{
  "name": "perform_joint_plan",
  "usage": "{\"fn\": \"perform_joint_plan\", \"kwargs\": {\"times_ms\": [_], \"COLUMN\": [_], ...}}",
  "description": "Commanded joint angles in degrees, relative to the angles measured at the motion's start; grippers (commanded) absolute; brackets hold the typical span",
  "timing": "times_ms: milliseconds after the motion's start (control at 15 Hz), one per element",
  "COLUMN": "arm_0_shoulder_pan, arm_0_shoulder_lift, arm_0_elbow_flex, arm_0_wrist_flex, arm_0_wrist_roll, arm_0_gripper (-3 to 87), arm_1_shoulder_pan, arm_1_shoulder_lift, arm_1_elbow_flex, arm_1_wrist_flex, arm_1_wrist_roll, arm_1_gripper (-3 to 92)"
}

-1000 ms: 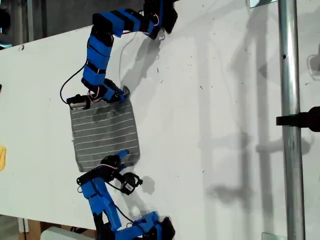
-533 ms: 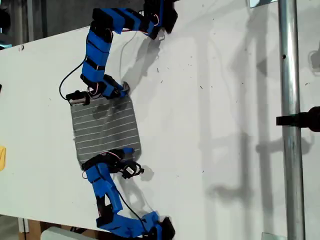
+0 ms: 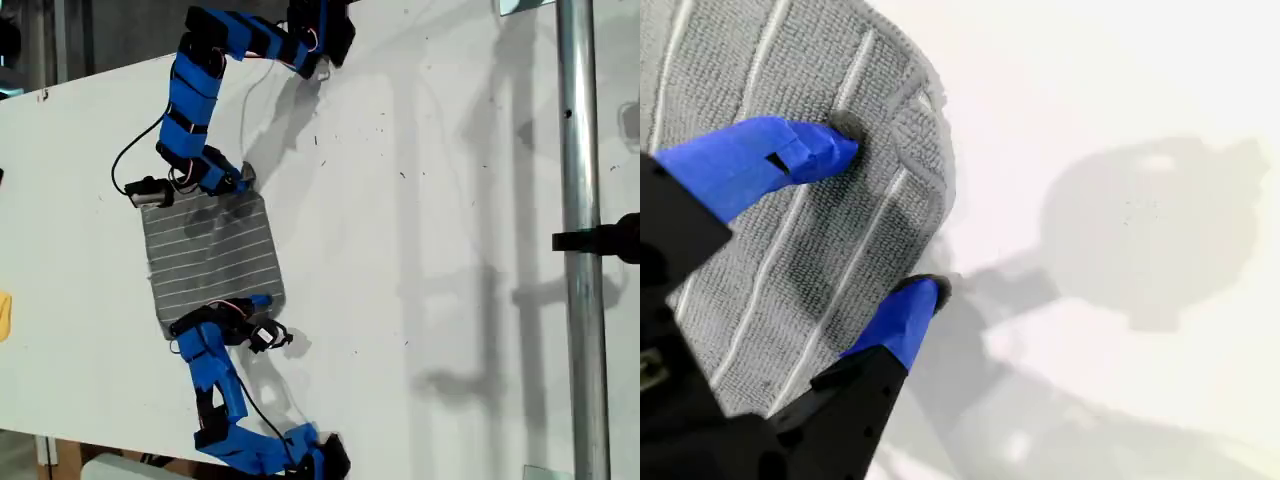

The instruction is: Grasp corners of a towel and fold twice.

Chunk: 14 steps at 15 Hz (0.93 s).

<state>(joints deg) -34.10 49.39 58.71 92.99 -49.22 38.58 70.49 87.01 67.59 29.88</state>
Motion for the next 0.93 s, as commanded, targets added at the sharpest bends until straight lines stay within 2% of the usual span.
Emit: {"fn": "perform_joint_plan", "kwargs": {"times_ms": [0, 133, 267, 667, 867], "arm_0_shoulder_pan": [2.1, 2.0, 1.5, 4.1, 10.1], "arm_0_shoulder_lift": [-0.7, -2.5, -2.3, 9.7, 24.2], "arm_0_elbow_flex": [-4.0, -3.5, -3.4, -0.8, 9.3], "arm_0_wrist_flex": [0.0, 0.4, 1.8, 2.7, 2.5], "arm_0_wrist_roll": [-0.4, -1.8, -3.6, -5.3, -8.1], "arm_0_gripper": [23.9, 14.2, -2.0, -2.9, -2.9], "arm_1_shoulder_pan": [0.2, -0.1, -0.2, -2.5, -9.8], "arm_1_shoulder_lift": [1.3, 1.3, 1.8, 6.2, 17.7], "arm_1_elbow_flex": [-0.7, -0.9, -1.0, -0.4, 5.5], "arm_1_wrist_flex": [-1.3, -1.3, -1.0, 2.8, 5.9], "arm_1_wrist_roll": [0.8, 1.0, 1.1, 3.0, 8.3], "arm_1_gripper": [-0.3, -0.3, -0.3, -0.3, -0.3]}}
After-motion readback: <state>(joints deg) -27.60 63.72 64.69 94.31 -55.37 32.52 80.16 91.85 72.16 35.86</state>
